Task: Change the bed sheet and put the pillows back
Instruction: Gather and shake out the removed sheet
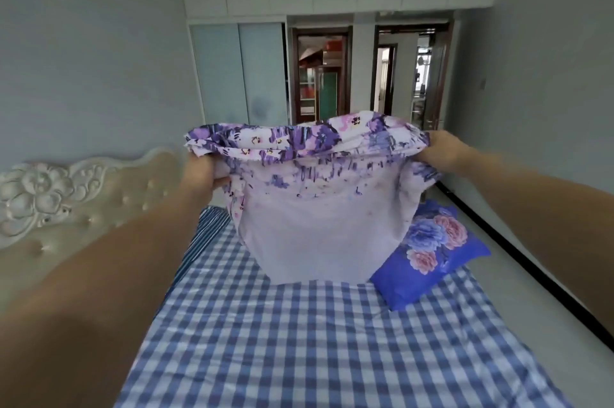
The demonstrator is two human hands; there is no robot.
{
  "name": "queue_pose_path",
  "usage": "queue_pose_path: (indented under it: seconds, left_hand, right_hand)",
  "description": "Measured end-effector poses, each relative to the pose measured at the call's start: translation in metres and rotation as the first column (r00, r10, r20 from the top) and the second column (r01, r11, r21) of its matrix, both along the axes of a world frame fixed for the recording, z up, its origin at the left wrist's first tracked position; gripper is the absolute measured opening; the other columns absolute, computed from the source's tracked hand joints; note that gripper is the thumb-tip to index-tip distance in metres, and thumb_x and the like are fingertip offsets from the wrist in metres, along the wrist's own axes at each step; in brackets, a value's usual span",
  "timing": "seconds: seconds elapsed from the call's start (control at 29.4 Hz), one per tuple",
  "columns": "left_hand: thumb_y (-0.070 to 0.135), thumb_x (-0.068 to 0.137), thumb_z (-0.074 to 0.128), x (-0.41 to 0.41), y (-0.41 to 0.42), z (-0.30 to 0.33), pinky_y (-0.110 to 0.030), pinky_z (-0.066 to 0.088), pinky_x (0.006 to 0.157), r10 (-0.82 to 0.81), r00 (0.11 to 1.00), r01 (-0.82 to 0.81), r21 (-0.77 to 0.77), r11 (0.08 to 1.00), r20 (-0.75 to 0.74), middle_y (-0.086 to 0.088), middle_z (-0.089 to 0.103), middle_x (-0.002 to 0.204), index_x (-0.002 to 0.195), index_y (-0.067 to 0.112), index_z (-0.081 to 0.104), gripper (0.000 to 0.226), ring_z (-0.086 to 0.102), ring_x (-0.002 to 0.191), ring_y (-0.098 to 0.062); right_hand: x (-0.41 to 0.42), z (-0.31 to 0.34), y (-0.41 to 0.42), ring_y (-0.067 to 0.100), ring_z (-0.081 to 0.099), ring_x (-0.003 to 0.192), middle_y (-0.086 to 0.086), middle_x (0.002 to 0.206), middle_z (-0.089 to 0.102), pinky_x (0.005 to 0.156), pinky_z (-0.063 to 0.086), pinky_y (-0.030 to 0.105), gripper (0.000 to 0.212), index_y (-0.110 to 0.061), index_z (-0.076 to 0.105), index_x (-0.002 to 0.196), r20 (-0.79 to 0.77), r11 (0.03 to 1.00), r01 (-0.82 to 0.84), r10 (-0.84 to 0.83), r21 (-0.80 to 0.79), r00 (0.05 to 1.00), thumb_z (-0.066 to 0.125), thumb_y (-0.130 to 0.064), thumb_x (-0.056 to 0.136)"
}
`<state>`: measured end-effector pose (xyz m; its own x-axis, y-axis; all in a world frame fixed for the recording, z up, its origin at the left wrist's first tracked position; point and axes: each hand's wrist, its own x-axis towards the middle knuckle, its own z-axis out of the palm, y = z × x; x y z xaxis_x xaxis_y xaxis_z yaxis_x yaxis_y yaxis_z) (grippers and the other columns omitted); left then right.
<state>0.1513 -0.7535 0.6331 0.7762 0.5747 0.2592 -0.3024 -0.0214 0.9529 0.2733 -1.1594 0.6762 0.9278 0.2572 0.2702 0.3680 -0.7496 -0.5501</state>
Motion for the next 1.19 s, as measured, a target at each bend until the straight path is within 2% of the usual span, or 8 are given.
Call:
queue_pose_path:
  seconds: [0.14, 0.31, 0.54, 0.68, 0.78, 0.92, 1.05, 1.19]
  left_hand:
    - [0.012, 0.096, 0.047, -0.067, 0.038, -0.092, -0.035, 0.059, 0.053, -0.175, 0.921, 0.202, 0.042, 0.978, -0.348, -0.002, 0.068, 0.097, 0.095, 0.024, 0.061, 0.018, 0.068, 0.079, -0.018]
    - [0.017, 0.09, 0.062, -0.177, 0.082, -0.191, -0.044, 0.057, 0.077, -0.364, 0.469, 0.565, -0.043, 0.824, -0.804, -0.008, 0.071, 0.106, 0.113, 0.017, 0.061, 0.023, 0.064, 0.101, -0.03]
    - [0.008, 0.087, 0.066, -0.323, 0.065, -0.282, -0.041, 0.056, 0.081, -0.318, -0.319, 0.728, -0.446, 0.521, -0.893, -0.011, 0.062, 0.123, 0.124, 0.015, 0.057, 0.039, 0.06, 0.11, -0.03]
    - [0.004, 0.086, 0.066, -0.375, 0.043, -0.315, -0.046, 0.054, 0.088, -0.289, -0.468, 0.69, -0.549, 0.471, -0.835, -0.011, 0.06, 0.123, 0.121, 0.014, 0.058, 0.037, 0.055, 0.116, -0.034]
    - [0.007, 0.082, 0.071, -0.394, 0.037, -0.321, -0.053, 0.051, 0.09, -0.286, -0.438, 0.679, -0.522, 0.516, -0.852, -0.014, 0.044, 0.142, 0.128, 0.014, 0.053, 0.051, 0.041, 0.128, -0.041]
    - [0.014, 0.077, 0.078, -0.399, 0.047, -0.325, -0.05, 0.055, 0.079, -0.296, -0.149, 0.64, -0.32, 0.698, -0.943, -0.009, 0.024, 0.155, 0.133, 0.016, 0.047, 0.064, 0.018, 0.142, -0.037]
    - [0.007, 0.081, 0.071, -0.387, 0.049, -0.336, -0.042, 0.057, 0.076, -0.326, 0.2, 0.515, -0.184, 0.837, -0.924, -0.005, 0.041, 0.146, 0.125, 0.02, 0.053, 0.049, 0.042, 0.13, -0.03]
    - [0.015, 0.085, 0.07, -0.355, 0.041, -0.348, -0.037, 0.057, 0.072, -0.285, 0.464, 0.335, -0.131, 0.933, -0.839, -0.009, 0.054, 0.13, 0.124, 0.012, 0.054, 0.042, 0.056, 0.111, -0.026]
  right_hand:
    - [-0.062, -0.068, 0.002, 0.015, 0.06, 0.043, 0.001, 0.054, 0.066, 0.048, 0.051, 0.028, 0.016, -0.009, 0.059, 0.075, -0.285, 0.934, -0.085, -0.019, -0.348, 0.958, 0.069, -0.019, 0.083]
    - [-0.172, -0.166, 0.012, 0.012, 0.056, 0.046, -0.006, 0.043, 0.058, 0.07, 0.057, 0.033, 0.029, -0.018, 0.06, 0.051, -0.508, 0.567, -0.327, -0.193, -0.756, 0.839, 0.073, -0.038, 0.069]
    - [-0.326, -0.295, -0.002, 0.021, 0.063, 0.073, 0.005, 0.083, 0.069, 0.075, 0.054, 0.032, 0.026, -0.02, 0.062, 0.093, -0.712, 0.43, -0.568, -0.389, -0.702, 0.585, 0.073, -0.036, 0.076]
    - [-0.393, -0.337, -0.017, 0.02, 0.061, 0.069, 0.008, 0.079, 0.066, 0.079, 0.049, 0.03, 0.022, -0.016, 0.065, 0.083, -0.769, 0.409, -0.675, -0.505, -0.614, 0.393, 0.074, -0.034, 0.075]
    - [-0.41, -0.34, -0.026, 0.022, 0.066, 0.08, 0.008, 0.089, 0.071, 0.08, 0.053, 0.029, 0.036, -0.017, 0.068, 0.09, -0.799, 0.487, -0.646, -0.479, -0.587, 0.365, 0.078, -0.042, 0.067]
    - [-0.407, -0.343, -0.034, 0.024, 0.061, 0.084, 0.007, 0.078, 0.069, 0.088, 0.049, 0.034, 0.025, -0.012, 0.062, 0.091, -0.889, 0.76, -0.462, -0.403, -0.457, 0.218, 0.076, -0.028, 0.079]
    - [-0.383, -0.351, -0.035, 0.025, 0.06, 0.108, 0.008, 0.113, 0.065, 0.094, 0.05, 0.034, 0.041, -0.011, 0.062, 0.113, -0.776, 0.783, -0.286, -0.356, -0.552, 0.52, 0.078, -0.022, 0.076]
    - [-0.342, -0.363, -0.034, 0.024, 0.066, 0.083, 0.011, 0.088, 0.07, 0.068, 0.047, 0.027, 0.017, -0.007, 0.068, 0.092, -0.542, 0.761, -0.126, -0.326, -0.636, 0.774, 0.068, -0.022, 0.084]
